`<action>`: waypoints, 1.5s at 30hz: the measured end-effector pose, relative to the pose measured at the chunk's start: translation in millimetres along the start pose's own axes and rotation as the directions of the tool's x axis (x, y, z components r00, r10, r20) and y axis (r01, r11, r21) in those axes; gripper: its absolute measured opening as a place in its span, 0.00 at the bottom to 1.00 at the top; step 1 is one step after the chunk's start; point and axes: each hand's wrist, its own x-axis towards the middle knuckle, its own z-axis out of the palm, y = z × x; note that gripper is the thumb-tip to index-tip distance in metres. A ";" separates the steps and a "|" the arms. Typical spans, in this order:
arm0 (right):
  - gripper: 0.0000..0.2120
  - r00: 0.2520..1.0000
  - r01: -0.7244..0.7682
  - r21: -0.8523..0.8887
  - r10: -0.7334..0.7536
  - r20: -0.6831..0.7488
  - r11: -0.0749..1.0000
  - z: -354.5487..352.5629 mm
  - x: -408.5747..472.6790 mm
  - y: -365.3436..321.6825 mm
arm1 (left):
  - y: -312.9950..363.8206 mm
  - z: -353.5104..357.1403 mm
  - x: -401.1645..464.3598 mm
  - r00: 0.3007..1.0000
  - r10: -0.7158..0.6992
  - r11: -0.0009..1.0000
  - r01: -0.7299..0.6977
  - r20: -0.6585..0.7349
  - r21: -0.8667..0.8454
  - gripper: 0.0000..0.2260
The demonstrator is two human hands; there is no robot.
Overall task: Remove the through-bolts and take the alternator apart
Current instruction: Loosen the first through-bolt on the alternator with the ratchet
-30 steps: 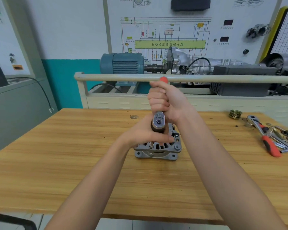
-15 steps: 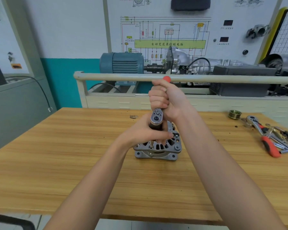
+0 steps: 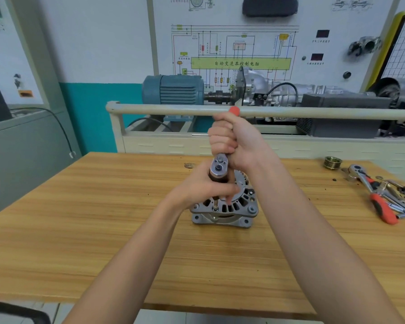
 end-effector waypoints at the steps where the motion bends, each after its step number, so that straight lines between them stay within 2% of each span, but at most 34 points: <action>1: 0.27 0.996 -0.075 -0.045 0.077 0.038 0.996 0.8 2.2 -1.2 | 1.4 0.3 -0.1 0.999 -0.023 1.000 0.023 0.039 0.007 0.11; 3: 0.27 0.987 -0.143 -0.070 0.148 0.064 0.987 3.6 4.1 -1.0 | 1.6 6.3 1.4 0.997 -0.077 0.997 0.077 0.000 0.009 0.13; 4: 0.27 0.991 -0.123 -0.033 0.124 0.048 0.992 5.0 4.7 0.0 | 0.0 9.9 3.1 0.993 -0.098 0.995 0.097 -0.065 -0.011 0.14; 7: 0.24 0.983 0.156 0.145 -0.140 -0.118 0.977 2.2 4.8 2.5 | -6.7 17.1 9.9 0.934 -0.142 0.982 0.090 -0.327 -0.166 0.19; 9: 0.22 0.946 0.290 0.174 -0.255 -0.197 0.941 -2.7 1.6 2.4 | -5.9 20.6 12.4 0.894 -0.153 0.979 0.081 -0.422 -0.185 0.17; 11: 0.23 0.965 0.233 0.129 -0.212 -0.154 0.964 -6.6 -3.6 -0.6 | -5.8 22.5 10.3 0.926 -0.109 0.993 0.084 -0.360 -0.084 0.15; 13: 0.24 0.999 0.040 0.014 -0.040 -0.010 0.999 -6.4 -7.4 -3.6 | -2.0 19.9 4.8 0.981 -0.064 0.997 0.069 -0.184 0.023 0.12; 15: 0.22 0.987 -0.118 -0.091 0.127 0.097 0.989 -4.3 -7.2 -5.1 | 2.1 15.2 1.2 0.997 -0.060 0.996 0.062 -0.039 0.059 0.10; 17: 0.22 0.976 -0.173 -0.120 0.187 0.109 0.978 -1.5 -4.6 -4.9 | 3.9 15.4 1.1 0.998 -0.066 0.996 0.067 -0.020 0.052 0.12; 19: 0.24 0.993 -0.103 -0.034 0.104 0.047 0.994 0.3 -1.2 -2.6 | 0.9 19.4 4.6 0.986 -0.069 0.998 0.070 -0.152 -0.003 0.15; 21: 0.27 0.993 0.094 0.115 -0.086 -0.075 0.989 -2.2 2.2 -0.8 | -4.7 22.8 10.6 0.921 -0.109 0.990 0.068 -0.374 -0.121 0.17; 23: 0.27 0.968 0.226 0.181 -0.201 -0.148 0.957 -6.6 1.4 -0.6 | -5.4 25.0 13.6 0.864 -0.143 0.983 0.068 -0.482 -0.169 0.16; 25: 0.27 0.978 0.186 0.135 -0.170 -0.121 0.973 -8.7 -2.6 -2.8 | -6.9 24.4 11.9 0.914 -0.088 0.995 0.060 -0.396 -0.082 0.14; 27: 0.25 1.000 0.028 0.032 -0.028 -0.006 0.999 -8.0 -6.1 -5.2 | -4.7 19.6 7.9 0.985 -0.034 0.999 0.036 -0.169 0.013 0.13; 29: 0.23 0.988 -0.114 -0.089 0.122 0.092 0.989 -5.5 -6.5 -6.4 | -1.3 12.6 5.8 0.999 -0.040 0.998 0.039 0.014 0.049 0.14; 30: 0.22 0.979 -0.151 -0.145 0.169 0.118 0.978 -4.3 -5.7 -6.4 | -0.1 11.3 5.8 0.997 -0.054 0.998 0.052 0.052 0.043 0.14; 32: 0.21 0.972 -0.177 -0.184 0.202 0.123 0.967 -1.9 -3.6 -6.4 | 0.3 14.2 6.6 0.997 -0.068 0.997 0.068 0.025 0.021 0.14; 34: 0.24 0.991 -0.112 -0.051 0.115 0.062 0.992 -0.8 -1.7 -5.1 | -2.2 22.1 9.1 0.991 -0.046 0.996 0.037 -0.123 -0.076 0.14; 36: 0.27 0.995 0.078 0.151 -0.067 -0.079 0.985 -3.7 0.3 -4.0 | -6.3 26.1 14.2 0.941 -0.068 0.972 -0.012 -0.332 -0.234 0.14; 38: 0.25 0.959 0.246 0.225 -0.202 -0.200 0.943 -7.4 -1.4 -3.1 | -7.8 26.4 17.6 0.900 -0.094 0.967 -0.019 -0.426 -0.255 0.17; 39: 0.23 0.945 0.282 0.205 -0.234 -0.228 0.937 -8.5 -3.4 -3.4 | -8.2 26.3 17.5 0.902 -0.092 0.975 -0.004 -0.421 -0.221 0.17; 41: 0.23 0.959 0.237 0.139 -0.208 -0.194 0.962 -8.4 -6.7 -4.8 | -7.1 23.7 14.3 0.941 -0.079 0.989 0.032 -0.329 -0.144 0.15; 43: 0.25 0.991 0.090 0.068 -0.082 -0.101 0.994 -6.9 -6.8 -6.1 | -3.0 17.4 9.3 0.983 -0.049 0.998 0.040 -0.176 -0.053 0.12; 45: 0.27 0.998 -0.058 -0.001 0.058 -0.021 0.998 -5.1 -2.1 -7.8 | 1.2 14.5 6.1 0.995 -0.032 0.999 0.032 -0.096 -0.003 0.14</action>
